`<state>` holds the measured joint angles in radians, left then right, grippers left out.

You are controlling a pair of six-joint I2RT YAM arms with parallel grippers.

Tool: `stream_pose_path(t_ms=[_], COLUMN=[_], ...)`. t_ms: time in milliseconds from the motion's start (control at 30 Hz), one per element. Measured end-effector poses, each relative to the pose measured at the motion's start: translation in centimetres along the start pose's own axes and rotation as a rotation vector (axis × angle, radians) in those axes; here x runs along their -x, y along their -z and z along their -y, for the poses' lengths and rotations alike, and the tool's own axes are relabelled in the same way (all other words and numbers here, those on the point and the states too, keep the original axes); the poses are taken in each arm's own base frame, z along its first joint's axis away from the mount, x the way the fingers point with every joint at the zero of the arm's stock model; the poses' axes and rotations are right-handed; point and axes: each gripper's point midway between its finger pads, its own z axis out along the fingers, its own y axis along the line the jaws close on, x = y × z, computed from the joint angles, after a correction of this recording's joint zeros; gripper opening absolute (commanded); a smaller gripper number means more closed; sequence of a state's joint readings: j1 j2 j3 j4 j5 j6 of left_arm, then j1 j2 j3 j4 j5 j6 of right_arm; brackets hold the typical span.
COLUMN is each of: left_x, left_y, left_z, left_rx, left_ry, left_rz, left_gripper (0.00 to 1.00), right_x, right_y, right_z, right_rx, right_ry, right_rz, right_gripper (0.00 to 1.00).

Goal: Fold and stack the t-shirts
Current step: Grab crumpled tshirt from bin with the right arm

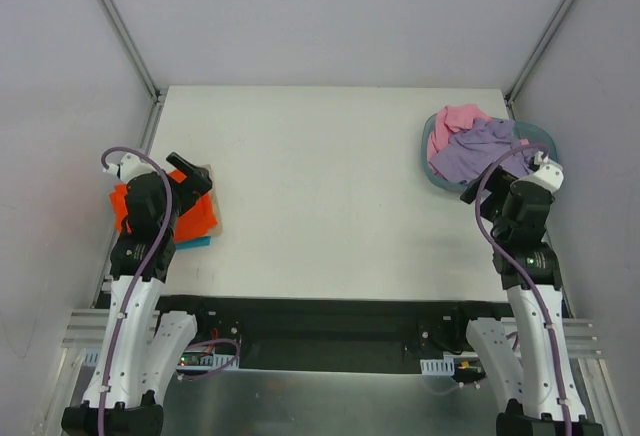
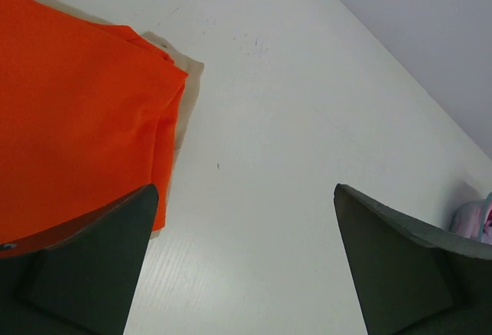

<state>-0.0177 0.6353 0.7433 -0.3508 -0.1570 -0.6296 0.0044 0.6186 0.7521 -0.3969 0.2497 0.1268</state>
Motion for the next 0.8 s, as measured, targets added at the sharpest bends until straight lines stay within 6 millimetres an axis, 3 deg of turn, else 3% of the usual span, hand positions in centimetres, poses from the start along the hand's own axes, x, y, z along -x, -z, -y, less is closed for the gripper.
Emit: stream_pose_path(t_ms=[167, 333, 400, 500, 633, 800], left_x=[-0.4, -1.3, -1.6, -2.0, -2.3, -2.9], left_y=[0.3, -0.2, -0.5, -0.8, -1.0, -1.2], left_z=[-0.2, -0.5, -0.6, -0.7, -0.8, -0.9], left_rx=[0.015, 0.033, 0.041, 0.047, 0.055, 0.054], left_ry=[0.009, 0.004, 0.001, -0.001, -0.004, -0.005], left_rz=[-0.03, -0.072, -0.087, -0.103, -0.117, -0.141], left_gripper=[0.99, 0.99, 0.99, 0.99, 0.99, 0.99], right_x=[0.4, 4.5, 6.0, 6.6, 4.4, 0.8], right_y=[-0.4, -2.0, -4.2, -8.3, -14.5, -20.2], right_z=[0.2, -0.2, -0.9, -1.3, 0.8, 4.5], right_rx=[-0.045, -0.158, -0.186, -0.229, -0.315, -0.359], right_ry=[0.043, 0.069, 0.096, 0.126, 0.143, 0.084], right_rz=[-0.054, -0.09, -0.125, -0.187, -0.323, -0.49], right_gripper=[0.97, 0.97, 0.97, 0.97, 0.97, 0.97])
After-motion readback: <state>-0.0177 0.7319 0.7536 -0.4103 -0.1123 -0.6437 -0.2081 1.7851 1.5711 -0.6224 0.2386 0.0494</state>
